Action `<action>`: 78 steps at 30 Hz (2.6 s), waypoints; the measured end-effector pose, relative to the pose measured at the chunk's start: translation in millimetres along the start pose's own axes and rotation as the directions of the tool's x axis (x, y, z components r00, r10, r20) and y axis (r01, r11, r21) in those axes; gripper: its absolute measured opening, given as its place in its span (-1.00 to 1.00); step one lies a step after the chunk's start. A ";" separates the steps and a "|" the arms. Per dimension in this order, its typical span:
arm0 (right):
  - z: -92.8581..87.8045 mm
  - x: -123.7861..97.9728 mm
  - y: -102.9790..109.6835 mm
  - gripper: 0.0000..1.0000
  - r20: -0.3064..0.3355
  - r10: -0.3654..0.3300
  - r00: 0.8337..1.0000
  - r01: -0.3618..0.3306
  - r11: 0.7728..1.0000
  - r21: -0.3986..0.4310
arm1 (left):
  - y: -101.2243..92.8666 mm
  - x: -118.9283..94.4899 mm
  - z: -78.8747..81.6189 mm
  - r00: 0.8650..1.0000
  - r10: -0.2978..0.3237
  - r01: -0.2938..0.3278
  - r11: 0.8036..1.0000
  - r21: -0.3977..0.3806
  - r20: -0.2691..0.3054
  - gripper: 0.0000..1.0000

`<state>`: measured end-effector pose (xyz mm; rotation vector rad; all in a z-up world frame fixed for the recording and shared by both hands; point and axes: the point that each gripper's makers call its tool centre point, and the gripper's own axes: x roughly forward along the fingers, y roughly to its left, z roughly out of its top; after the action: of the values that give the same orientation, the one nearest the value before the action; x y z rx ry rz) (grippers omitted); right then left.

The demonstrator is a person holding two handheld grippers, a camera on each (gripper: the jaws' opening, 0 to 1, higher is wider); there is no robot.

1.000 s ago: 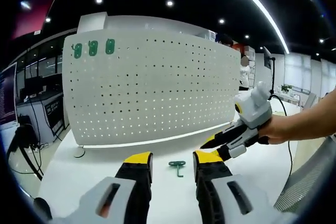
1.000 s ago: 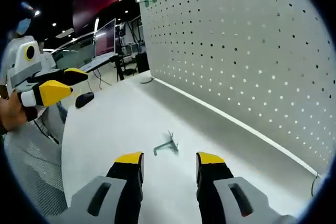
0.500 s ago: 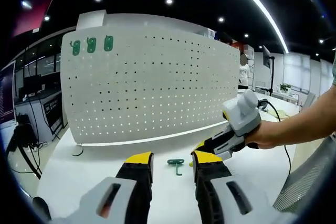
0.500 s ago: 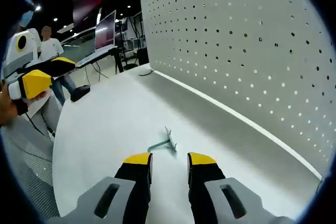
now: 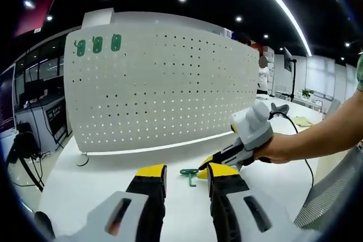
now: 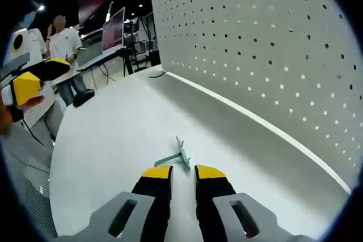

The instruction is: Insert the hook assembly into the mounting plate slot until the hook locks in place.

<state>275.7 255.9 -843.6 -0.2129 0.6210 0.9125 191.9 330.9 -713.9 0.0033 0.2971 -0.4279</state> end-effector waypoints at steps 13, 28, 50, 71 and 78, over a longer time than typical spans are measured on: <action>-3.1 8.4 -1.8 -0.82 -0.001 0.003 1.000 -0.003 1.000 -0.029 | 1.3 0.9 -4.6 1.000 0.001 -0.001 1.000 -0.007 -0.009 -0.44; -4.1 9.7 -3.6 -0.94 0.001 -0.003 1.000 0.003 0.999 -0.048 | 2.8 -1.4 -5.9 1.000 0.005 -0.005 1.000 -0.013 -0.010 -0.47; 4.1 -4.7 -7.7 -0.96 0.009 -0.015 1.000 0.016 0.999 -0.049 | -1.9 -1.3 -3.9 1.000 -0.014 0.014 1.000 -0.011 -0.007 -0.49; 20.5 -16.8 -17.1 -0.96 0.006 -0.038 0.999 0.038 0.999 -0.037 | -4.4 0.7 1.4 1.000 -0.028 0.028 1.000 -0.008 0.005 -0.50; 22.0 -26.2 -18.6 -0.96 0.000 -0.042 0.999 0.042 0.999 -0.027 | -5.4 1.2 2.9 0.999 -0.033 0.033 0.999 -0.002 0.010 -0.50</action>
<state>287.6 236.4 -812.1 -0.2494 0.6028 0.8812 191.5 325.2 -711.2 -0.0062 0.2881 -0.4603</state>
